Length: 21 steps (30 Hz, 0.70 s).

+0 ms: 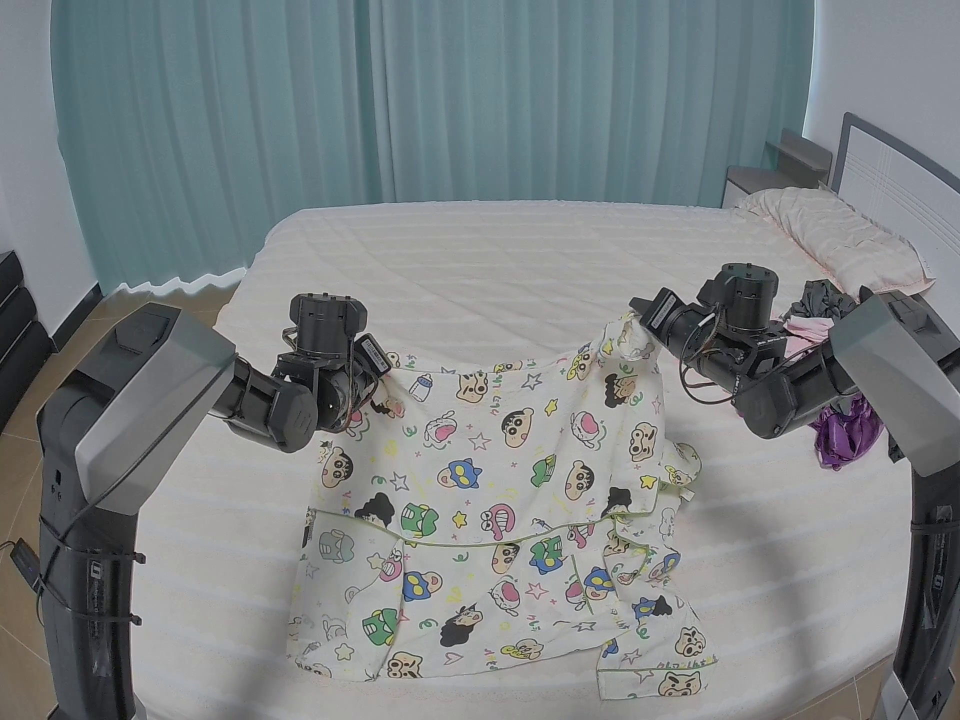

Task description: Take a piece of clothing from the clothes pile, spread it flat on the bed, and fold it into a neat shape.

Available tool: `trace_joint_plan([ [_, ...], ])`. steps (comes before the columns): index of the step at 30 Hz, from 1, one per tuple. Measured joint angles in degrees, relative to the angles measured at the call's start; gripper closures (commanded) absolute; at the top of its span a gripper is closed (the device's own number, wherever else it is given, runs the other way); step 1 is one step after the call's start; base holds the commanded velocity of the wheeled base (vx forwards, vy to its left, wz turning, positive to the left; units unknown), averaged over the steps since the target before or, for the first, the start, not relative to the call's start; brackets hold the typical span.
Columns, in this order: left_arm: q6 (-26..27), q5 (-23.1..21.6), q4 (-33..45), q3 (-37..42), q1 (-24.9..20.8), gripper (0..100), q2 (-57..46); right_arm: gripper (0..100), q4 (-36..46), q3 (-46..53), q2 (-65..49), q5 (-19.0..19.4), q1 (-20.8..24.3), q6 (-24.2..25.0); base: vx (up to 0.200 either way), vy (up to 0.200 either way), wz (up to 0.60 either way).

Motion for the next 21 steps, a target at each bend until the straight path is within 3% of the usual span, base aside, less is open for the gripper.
trace_joint_plan([
  [7,-1.89,0.72,7.07,-11.2,2.38,0,6.1,0,4.49,-9.62,6.42,-1.67,0.61,3.08,0.0,0.0,0.0],
  [13,-2.5,2.77,12.18,-19.86,5.62,0,10.97,0,6.72,-18.43,11.52,-8.28,0.46,6.4,0.0,0.0,0.0],
  [21,-2.77,3.45,14.65,-23.55,10.31,0,13.62,0,8.08,-18.49,13.46,-10.87,-2.18,7.36,0.0,0.0,0.0],
])
